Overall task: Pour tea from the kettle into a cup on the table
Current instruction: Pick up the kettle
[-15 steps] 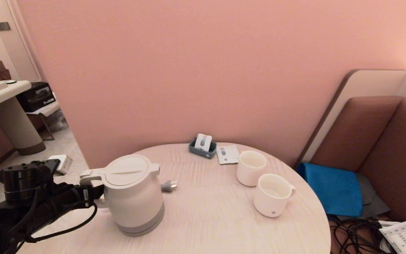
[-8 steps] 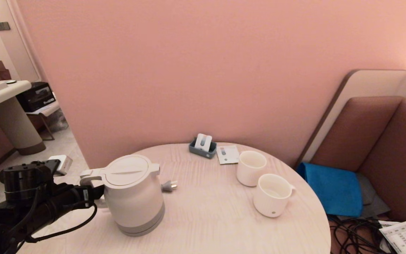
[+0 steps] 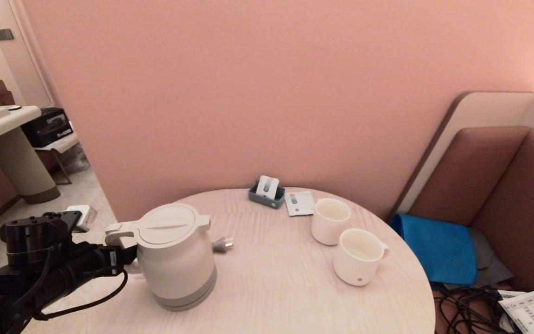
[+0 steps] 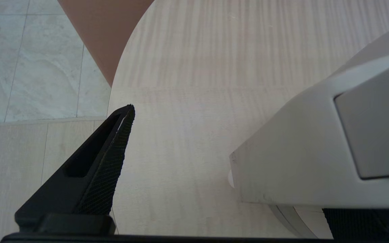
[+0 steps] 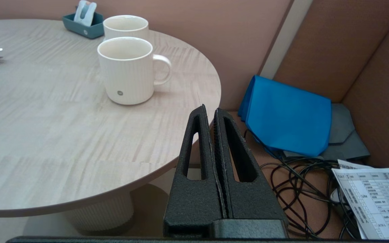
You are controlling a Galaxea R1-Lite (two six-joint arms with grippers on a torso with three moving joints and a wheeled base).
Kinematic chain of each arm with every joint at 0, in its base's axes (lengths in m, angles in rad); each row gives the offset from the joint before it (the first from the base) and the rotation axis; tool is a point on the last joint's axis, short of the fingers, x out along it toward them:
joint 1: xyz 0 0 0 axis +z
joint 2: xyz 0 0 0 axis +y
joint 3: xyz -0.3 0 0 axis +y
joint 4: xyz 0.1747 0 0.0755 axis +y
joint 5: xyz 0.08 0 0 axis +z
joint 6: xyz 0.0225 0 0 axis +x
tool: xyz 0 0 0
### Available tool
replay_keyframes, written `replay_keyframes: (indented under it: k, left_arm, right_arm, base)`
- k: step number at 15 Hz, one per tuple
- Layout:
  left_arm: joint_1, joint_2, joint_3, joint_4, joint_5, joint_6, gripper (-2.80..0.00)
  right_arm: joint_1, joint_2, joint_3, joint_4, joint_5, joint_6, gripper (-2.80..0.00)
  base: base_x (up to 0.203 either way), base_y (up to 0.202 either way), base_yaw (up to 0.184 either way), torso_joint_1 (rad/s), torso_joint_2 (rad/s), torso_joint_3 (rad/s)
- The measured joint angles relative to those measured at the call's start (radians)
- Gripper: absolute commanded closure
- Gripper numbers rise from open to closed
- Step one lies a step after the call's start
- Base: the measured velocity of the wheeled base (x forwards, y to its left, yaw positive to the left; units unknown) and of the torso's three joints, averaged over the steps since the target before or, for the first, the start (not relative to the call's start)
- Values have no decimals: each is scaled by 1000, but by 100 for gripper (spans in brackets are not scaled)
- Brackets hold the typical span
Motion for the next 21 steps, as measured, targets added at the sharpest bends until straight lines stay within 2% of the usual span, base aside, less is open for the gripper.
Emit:
replay_keyframes:
  k: [1, 2, 13, 17, 21]
  left_arm:
    - [0, 1, 0, 0, 0, -1, -280]
    - [0, 4, -1, 0, 1, 0, 0]
    - [1, 17, -3, -9, 2, -7, 0]
    - [0, 41, 8, -90, -1, -8, 0]
    - [-3, 44, 6, -100, 2, -36, 0]
  right_arm:
    - [0, 0, 0, 0, 0, 0, 0]
    - [0, 0, 0, 0, 0, 0, 0]
    - [0, 0, 0, 0, 0, 0, 0]
    - [0, 0, 0, 0, 0, 0, 0]
    - [0, 0, 0, 0, 0, 0, 0]
  base:
    - [0, 0, 0, 0, 0, 0]
    - [0, 0, 0, 0, 0, 0]
    - [0, 0, 0, 0, 0, 0]
    - [0, 0, 0, 0, 0, 0]
    - [0, 0, 0, 0, 0, 0]
